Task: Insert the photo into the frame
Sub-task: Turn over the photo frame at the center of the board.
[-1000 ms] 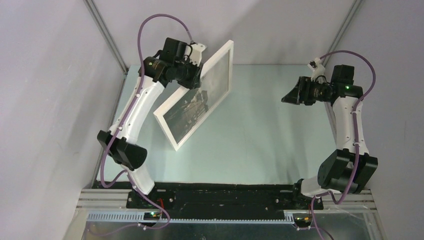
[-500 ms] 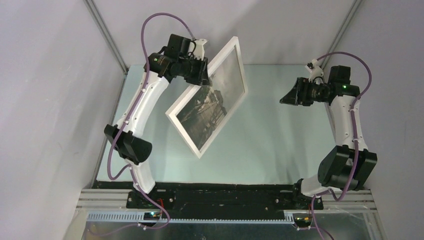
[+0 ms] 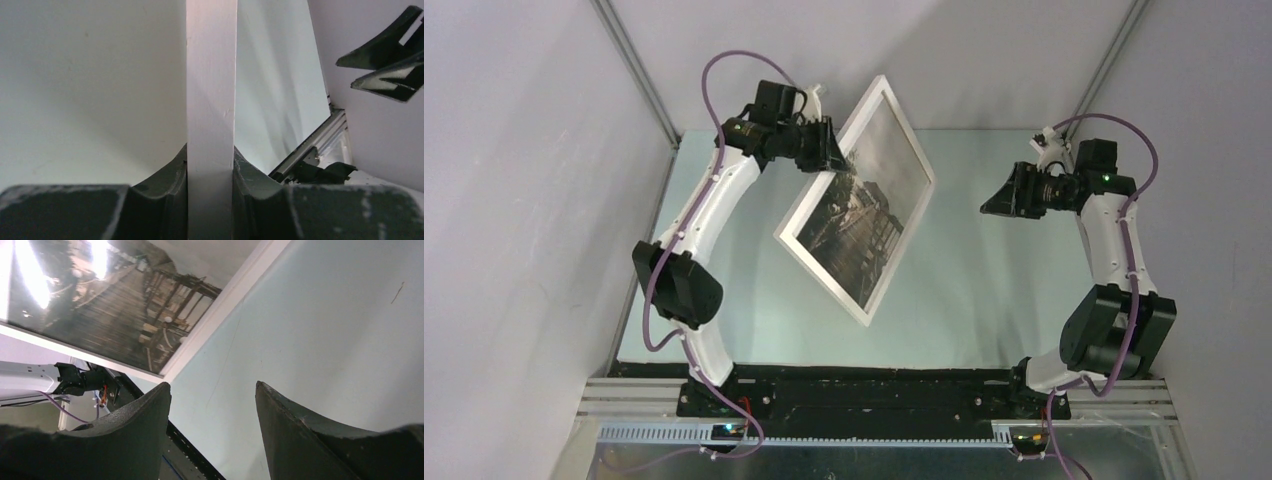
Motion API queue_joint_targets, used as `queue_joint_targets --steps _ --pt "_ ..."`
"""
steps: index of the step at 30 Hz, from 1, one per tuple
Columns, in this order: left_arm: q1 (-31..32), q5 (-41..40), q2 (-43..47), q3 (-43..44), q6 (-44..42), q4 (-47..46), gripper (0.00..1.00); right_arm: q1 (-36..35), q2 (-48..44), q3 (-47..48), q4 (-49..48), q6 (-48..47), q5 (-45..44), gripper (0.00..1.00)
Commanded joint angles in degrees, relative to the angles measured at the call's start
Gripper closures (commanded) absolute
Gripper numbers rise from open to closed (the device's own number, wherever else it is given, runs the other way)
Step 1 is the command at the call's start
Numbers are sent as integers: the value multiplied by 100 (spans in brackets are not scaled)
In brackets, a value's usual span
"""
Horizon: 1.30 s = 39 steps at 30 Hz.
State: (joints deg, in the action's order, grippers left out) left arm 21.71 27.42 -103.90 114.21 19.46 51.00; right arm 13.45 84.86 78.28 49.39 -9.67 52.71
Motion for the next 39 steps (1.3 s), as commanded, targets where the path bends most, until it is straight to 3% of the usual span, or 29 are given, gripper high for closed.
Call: queue_joint_targets --steps 1,8,23,39 --pt "-192 777 593 -799 1026 -1652 100 -34 50 -221 -302 99 157 34" --pt "-494 925 941 -2063 1545 -2708 100 -42 11 -384 -322 77 140 34" --pt "-1044 -27 2091 -5513 1820 -4769 100 -601 510 -653 -947 462 -398 34" --pt "-1064 -658 1596 -7017 1936 -5735 96 -1810 1919 -568 -2237 1110 -1669 38"
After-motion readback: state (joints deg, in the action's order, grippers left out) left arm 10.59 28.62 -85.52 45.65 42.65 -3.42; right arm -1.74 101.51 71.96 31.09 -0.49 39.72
